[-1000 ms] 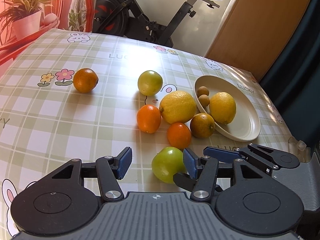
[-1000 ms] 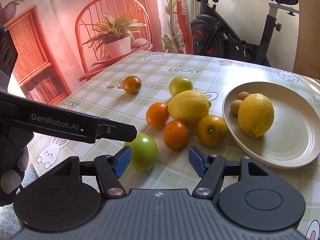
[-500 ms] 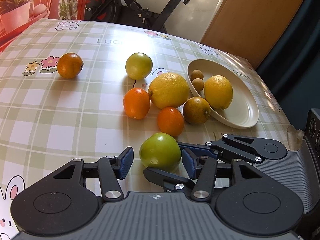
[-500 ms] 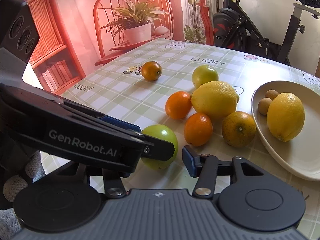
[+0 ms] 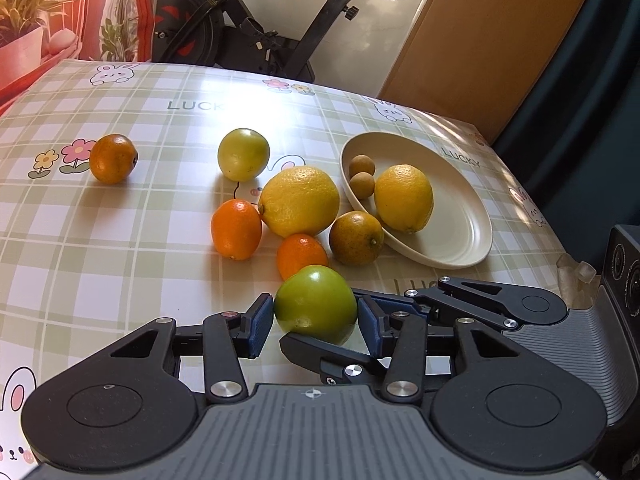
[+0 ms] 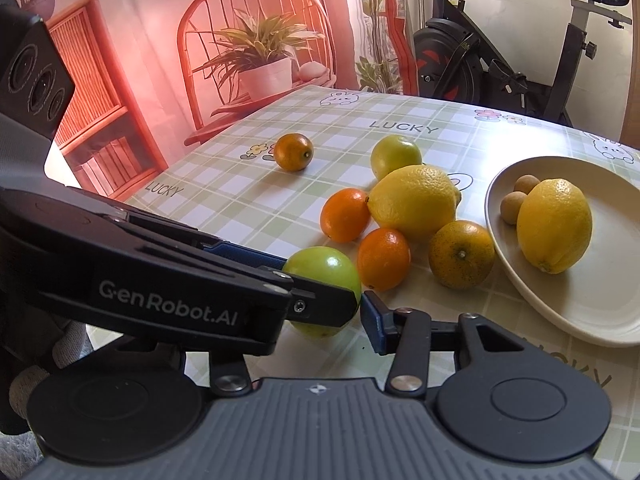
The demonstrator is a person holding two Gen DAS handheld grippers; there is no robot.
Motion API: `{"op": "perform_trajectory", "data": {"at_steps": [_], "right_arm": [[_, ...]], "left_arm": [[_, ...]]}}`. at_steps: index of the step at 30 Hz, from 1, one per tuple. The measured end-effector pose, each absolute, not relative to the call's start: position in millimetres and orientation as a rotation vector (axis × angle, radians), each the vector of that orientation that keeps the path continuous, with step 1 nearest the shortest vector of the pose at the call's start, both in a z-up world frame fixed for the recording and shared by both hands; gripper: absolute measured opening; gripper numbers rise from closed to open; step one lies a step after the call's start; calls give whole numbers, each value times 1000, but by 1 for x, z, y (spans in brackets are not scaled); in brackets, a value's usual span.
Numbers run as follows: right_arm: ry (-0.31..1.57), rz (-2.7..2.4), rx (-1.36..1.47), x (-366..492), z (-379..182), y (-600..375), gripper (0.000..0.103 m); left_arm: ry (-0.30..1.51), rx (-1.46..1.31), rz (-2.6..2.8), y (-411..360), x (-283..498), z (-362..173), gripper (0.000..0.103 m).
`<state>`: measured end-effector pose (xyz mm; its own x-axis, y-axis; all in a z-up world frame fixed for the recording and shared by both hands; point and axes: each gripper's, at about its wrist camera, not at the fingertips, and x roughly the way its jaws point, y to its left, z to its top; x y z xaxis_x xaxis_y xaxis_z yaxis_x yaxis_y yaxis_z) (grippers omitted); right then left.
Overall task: Organize fruits
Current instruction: 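Carry the green fruit with the left tool over the white plate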
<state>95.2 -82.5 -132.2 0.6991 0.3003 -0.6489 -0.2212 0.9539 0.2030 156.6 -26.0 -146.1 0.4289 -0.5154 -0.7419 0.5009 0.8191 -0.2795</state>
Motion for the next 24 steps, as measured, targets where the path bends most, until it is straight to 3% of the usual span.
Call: {"op": "perform_trajectory", "data": {"at_steps": [24], "right_arm": [[606, 98, 146, 71, -92, -169, 47]], "left_arm": [[839, 89, -766, -146, 157, -110, 49]]}}
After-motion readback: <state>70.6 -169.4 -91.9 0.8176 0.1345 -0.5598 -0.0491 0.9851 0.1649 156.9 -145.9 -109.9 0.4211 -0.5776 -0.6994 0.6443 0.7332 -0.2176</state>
